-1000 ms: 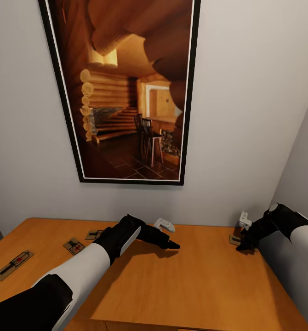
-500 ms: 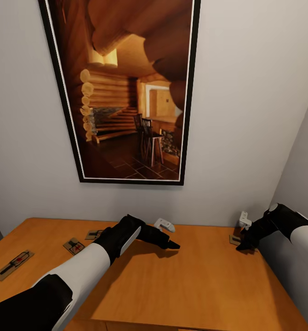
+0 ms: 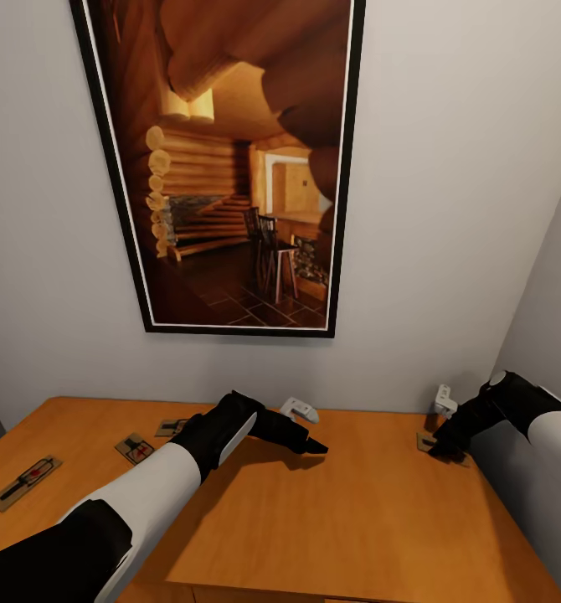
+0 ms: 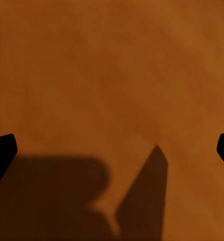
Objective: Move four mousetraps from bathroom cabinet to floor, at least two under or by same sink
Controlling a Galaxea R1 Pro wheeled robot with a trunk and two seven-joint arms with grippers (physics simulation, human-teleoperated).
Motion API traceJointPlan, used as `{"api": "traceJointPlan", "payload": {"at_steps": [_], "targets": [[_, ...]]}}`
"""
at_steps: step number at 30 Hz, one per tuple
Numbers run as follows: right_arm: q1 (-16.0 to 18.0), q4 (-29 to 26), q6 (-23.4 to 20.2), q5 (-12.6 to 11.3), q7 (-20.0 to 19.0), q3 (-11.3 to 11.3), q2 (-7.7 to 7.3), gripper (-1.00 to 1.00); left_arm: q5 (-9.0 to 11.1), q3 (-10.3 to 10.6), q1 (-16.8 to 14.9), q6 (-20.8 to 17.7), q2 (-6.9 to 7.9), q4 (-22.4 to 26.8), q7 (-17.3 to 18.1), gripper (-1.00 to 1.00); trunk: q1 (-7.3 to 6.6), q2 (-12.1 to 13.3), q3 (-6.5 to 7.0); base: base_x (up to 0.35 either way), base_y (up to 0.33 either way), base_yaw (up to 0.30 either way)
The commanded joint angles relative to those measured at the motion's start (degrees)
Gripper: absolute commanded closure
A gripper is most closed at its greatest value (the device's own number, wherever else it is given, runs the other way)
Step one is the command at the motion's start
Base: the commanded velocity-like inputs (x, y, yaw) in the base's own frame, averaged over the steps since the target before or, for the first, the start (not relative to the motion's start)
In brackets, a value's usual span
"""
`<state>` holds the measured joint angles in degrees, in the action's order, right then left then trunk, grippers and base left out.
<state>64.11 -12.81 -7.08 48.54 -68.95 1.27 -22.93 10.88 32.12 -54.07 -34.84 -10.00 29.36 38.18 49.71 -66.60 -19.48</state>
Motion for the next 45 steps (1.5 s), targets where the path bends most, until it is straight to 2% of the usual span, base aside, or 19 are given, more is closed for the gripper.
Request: {"api": "traceJointPlan", "payload": {"at_steps": [1, 12, 17, 26, 45], "targets": [[0.0, 0.4, -1.0, -0.2, -0.4, 0.8, -0.02, 1.00, 0.5, 0.1, -0.1, -0.5, 0.00, 0.0, -0.1, -1.00, 0.01, 0.0, -0.09, 0.000, 0.000, 0.000], [0.0, 0.3, -1.0, -0.2, -0.3, 0.8, -0.01, 1.00, 0.5, 0.1, -0.1, -0.3, 0.00, 0.0, -0.1, -1.00, 0.01, 0.0, -0.09, 0.000, 0.000, 0.000], [0.0, 0.3, -1.0, -0.2, -0.4, 0.8, -0.01, 1.00, 0.6, 0.1, -0.1, 2.1, 0.00, 0.0, -0.1, -1.00, 0.01, 0.0, -0.09, 0.000, 0.000, 0.000], [0.0, 0.3, -0.9, -0.2, -0.4, 0.8, -0.01, 1.00, 0.7, 0.2, -0.1, 2.7, 0.00, 0.0, 0.0, -1.00, 0.01, 0.0, -0.09, 0.000, 0.000, 0.000], [0.0, 0.3, -0.7, -0.2, -0.7, 0.8, 0.15, 1.00, 0.6, 0.1, -0.1, 2.8, 0.00, 0.0, 0.0, -1.00, -4.16, 7.6, 3.32, 0.000, 0.000, 0.000]]}}
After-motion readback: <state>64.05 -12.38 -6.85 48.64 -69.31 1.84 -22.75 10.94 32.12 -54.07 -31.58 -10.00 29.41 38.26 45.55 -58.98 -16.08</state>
